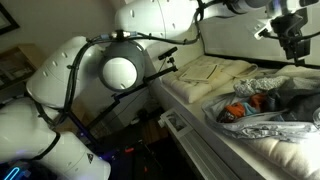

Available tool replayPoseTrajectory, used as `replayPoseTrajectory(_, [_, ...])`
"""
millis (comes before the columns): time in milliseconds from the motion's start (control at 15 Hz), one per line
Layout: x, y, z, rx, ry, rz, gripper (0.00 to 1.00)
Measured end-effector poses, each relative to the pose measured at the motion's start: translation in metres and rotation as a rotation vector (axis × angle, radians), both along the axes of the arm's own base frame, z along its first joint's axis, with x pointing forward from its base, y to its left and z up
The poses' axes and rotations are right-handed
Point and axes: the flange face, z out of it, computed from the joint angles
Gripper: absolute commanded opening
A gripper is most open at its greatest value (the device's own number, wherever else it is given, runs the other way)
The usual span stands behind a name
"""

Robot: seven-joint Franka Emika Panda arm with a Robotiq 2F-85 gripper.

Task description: Close the bag

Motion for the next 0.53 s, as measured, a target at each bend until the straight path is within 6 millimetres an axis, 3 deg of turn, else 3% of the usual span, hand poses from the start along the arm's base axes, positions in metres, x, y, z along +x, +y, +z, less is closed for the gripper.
replayPoseTrajectory(133, [-0.006, -0.010, -0.011, 0.010, 0.062, -0.018, 1.00])
replayPoseTrajectory(533, [-0.011, -0.023, -0.030, 0.015, 0.123, -0.040, 1.00])
